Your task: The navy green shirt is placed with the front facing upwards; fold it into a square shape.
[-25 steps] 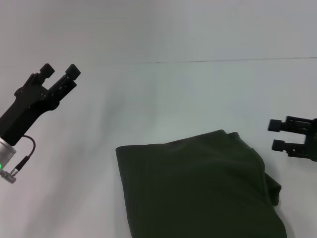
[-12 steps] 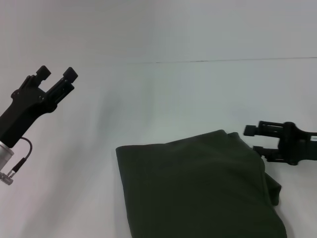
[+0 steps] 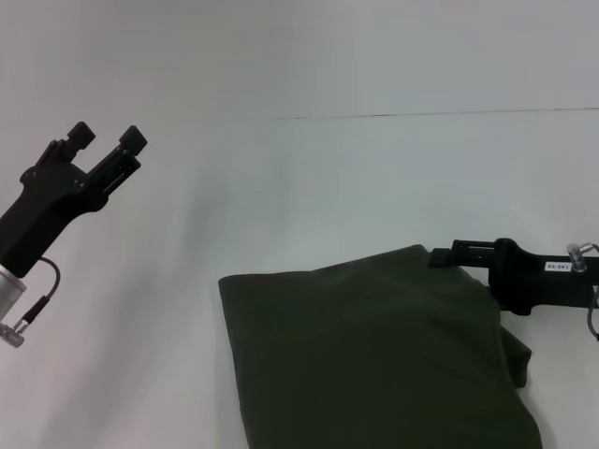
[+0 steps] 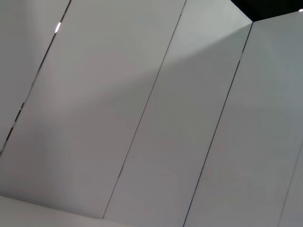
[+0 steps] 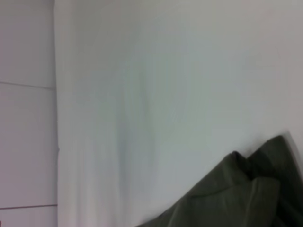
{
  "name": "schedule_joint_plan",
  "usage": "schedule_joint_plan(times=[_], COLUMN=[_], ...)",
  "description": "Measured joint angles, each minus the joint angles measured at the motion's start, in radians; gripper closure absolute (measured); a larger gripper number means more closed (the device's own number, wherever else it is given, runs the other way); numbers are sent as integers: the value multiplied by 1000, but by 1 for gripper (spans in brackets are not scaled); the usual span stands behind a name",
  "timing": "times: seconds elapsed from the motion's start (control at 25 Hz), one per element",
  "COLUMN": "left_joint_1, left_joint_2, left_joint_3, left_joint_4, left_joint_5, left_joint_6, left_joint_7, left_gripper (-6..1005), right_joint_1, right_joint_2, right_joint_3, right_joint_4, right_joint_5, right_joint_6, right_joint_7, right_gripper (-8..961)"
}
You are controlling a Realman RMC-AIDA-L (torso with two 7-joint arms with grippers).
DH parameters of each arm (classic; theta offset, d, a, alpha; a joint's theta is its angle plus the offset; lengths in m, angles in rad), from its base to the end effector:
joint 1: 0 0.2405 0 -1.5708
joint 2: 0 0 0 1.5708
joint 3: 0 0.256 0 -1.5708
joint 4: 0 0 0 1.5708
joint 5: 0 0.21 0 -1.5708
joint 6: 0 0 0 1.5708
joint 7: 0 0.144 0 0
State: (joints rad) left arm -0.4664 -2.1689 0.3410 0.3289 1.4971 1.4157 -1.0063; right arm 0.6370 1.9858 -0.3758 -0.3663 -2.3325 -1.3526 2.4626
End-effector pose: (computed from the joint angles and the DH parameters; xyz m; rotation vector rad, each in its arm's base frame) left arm -0.2922 0.3286 0.0014 -1.8574 -0.7578 -1.1946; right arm 0.3108 0.3458 -0.0053 -1.8693 2.2660 0.6997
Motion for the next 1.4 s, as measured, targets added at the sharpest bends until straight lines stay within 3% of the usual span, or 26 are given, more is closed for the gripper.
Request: schedule_joint_plan(times=[0.2,0.48,0.88,1.12,1.4], left_joint_1=[1,3,5,9,15], left_joint_2=[0,0,0,-1,-2], left_joint_3=[-1,-2,-2,2,3], left_joint_4=[0,-3,-5,-8,-8], left_joint_5=[0,-2,0,0,0], left_joint_6=[0,0,5,8,14], left_joint_7=[0,0,0,0,-5], left_gripper=[71,71,71,71,71], right_joint_1=[8,24,9,7,-15], right_joint_2=[26,30,33,37,39], right_joint_3=[8,1,6,-2,-47], right_joint_4=[-39,-46,-46,-35,-34], right_joint_5=[5,6,84,89,89], right_joint_6=[15,25,28,53,146], right_joint_7=[-47,-71,-194,-232,-194], right_gripper=[257,397,871,939,891])
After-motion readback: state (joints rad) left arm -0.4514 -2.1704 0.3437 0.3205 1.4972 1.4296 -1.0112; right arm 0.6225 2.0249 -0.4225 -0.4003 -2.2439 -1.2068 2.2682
